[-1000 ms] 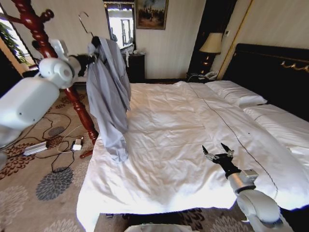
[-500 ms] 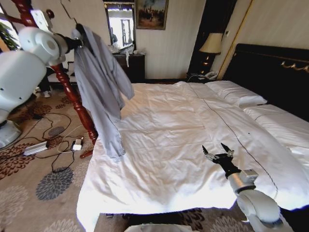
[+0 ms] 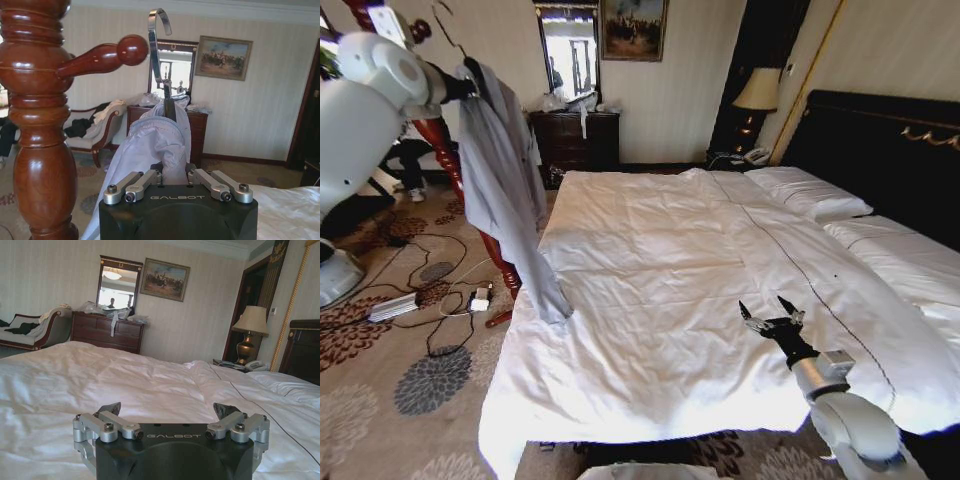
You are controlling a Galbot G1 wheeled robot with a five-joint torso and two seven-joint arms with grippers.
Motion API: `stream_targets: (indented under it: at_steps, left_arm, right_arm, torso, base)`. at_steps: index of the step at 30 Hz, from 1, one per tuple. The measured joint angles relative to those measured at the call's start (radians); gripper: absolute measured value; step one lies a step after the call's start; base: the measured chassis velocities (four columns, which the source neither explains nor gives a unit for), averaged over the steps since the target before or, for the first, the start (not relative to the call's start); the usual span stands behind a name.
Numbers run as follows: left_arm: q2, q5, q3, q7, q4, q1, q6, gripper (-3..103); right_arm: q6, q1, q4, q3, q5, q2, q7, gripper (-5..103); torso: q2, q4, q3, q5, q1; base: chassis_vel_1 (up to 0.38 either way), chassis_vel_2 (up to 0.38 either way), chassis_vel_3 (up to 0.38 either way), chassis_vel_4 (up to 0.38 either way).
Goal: Pick up the clothes from the bed and hang them on the clothes hanger.
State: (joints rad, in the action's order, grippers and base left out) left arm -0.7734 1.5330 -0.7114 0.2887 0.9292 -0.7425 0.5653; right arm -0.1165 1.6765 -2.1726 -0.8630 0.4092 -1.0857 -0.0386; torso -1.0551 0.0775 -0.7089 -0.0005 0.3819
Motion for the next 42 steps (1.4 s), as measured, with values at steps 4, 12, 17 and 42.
stream_targets:
  at_steps: [4,12,17,42]
  left_arm:
    - [-0.006,0.030,0.002,0.019,-0.012,-0.010,0.015,16]
    - [0.021,0.051,0.013,0.045,0.013,0.002,0.024,16]
    - [0.042,0.073,0.025,0.058,0.058,0.007,0.028,16]
    - [0.093,0.069,0.099,0.076,0.113,0.099,0.016,16]
  right_arm:
    - [0.000,0.000,0.000,0.000,0.000,0.000,0.000,100]
    - [0.000,0.000,0.000,0.000,0.000,0.000,0.000,100]
    - [0.000,0.000,0.000,0.000,0.000,0.000,0.000,100]
    - [0.000,0.000,0.000,0.000,0.000,0.000,0.000,100]
  torso:
    - [0.000,0.0009,0.000,0.0009,0.000]
    - [0.000,0.0000,0.000,0.0000,0.000]
    - [0.000,0.0008,0.000,0.0007,0.000]
    - [0.000,0.0004,0.000,0.0006,0.000]
  base:
    - [0.000,0.000,0.000,0.000]
    - [0.000,0.000,0.000,0.000]
    - [0.000,0.000,0.000,0.000]
    - [0.000,0.000,0.000,0.000]
